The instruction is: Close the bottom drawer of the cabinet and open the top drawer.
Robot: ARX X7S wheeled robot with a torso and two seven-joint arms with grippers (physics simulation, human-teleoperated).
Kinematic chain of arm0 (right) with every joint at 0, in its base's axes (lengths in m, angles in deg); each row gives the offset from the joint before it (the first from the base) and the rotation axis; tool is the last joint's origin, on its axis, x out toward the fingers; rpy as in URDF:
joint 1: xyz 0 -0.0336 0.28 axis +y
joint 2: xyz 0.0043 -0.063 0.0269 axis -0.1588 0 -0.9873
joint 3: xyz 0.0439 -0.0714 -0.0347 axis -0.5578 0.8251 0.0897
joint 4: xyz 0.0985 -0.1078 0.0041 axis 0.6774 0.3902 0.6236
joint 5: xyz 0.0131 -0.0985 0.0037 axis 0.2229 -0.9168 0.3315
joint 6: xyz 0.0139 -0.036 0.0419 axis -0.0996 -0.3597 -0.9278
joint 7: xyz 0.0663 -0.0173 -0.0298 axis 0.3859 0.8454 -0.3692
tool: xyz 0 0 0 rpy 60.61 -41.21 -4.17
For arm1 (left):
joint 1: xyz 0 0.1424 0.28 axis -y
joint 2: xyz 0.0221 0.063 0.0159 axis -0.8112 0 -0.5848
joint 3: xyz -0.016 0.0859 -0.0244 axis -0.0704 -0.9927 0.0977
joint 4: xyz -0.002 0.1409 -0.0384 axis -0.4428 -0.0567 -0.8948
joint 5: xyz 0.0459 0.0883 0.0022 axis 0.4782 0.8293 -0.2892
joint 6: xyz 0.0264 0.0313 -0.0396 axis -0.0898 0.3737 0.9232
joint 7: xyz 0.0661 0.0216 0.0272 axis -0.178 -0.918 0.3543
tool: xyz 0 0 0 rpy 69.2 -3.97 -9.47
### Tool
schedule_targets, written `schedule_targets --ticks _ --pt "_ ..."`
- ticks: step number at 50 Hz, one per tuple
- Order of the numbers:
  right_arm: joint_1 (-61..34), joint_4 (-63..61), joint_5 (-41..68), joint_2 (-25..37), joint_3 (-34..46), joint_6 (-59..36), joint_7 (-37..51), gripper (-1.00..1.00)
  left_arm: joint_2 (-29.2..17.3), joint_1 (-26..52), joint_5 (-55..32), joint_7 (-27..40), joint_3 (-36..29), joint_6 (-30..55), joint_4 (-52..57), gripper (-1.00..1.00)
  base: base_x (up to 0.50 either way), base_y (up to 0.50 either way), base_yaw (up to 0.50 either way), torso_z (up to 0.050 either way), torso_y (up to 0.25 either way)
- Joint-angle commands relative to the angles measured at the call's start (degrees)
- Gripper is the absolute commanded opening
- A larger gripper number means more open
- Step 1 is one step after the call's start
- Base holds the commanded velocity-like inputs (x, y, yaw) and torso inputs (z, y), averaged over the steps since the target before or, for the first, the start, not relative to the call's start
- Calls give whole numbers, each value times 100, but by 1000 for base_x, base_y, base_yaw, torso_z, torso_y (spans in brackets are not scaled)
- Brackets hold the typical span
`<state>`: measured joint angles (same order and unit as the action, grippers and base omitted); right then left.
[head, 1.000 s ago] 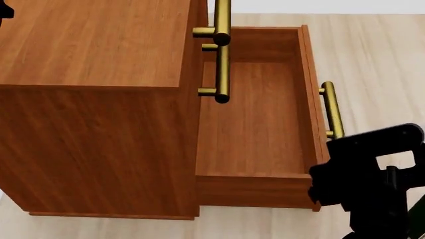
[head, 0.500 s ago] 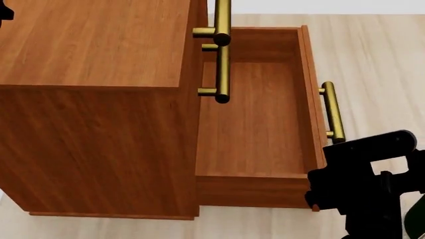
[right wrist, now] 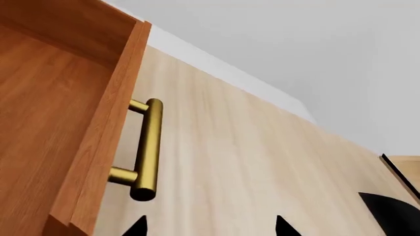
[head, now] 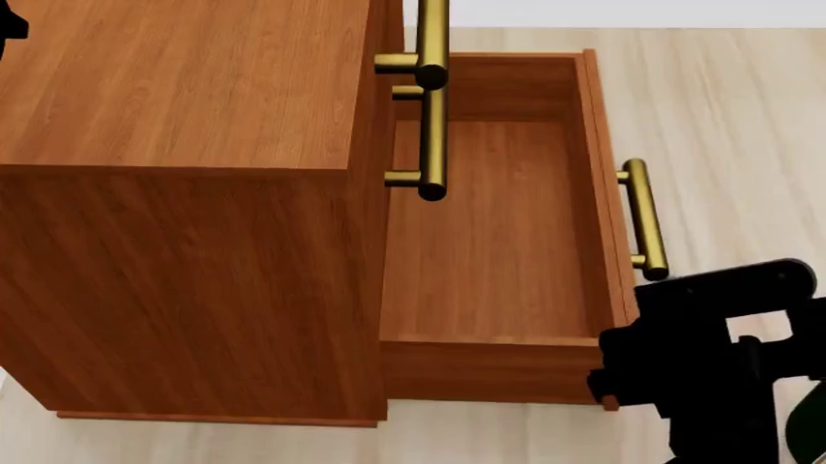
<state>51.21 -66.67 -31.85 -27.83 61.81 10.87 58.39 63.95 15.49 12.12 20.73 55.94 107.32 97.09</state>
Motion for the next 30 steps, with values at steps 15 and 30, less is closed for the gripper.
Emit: schedule_targets --ticks 15,30 --pt "88 330 632 -227 -93 386 -677 100 -19 68 -21 43 -47 -31 -58 100 2 0 2 0 -4" --pt "82 314 847 -299 -78 570 -933 100 -53 84 -56 85 -49 -2 -21 100 1 0 1 0 -2"
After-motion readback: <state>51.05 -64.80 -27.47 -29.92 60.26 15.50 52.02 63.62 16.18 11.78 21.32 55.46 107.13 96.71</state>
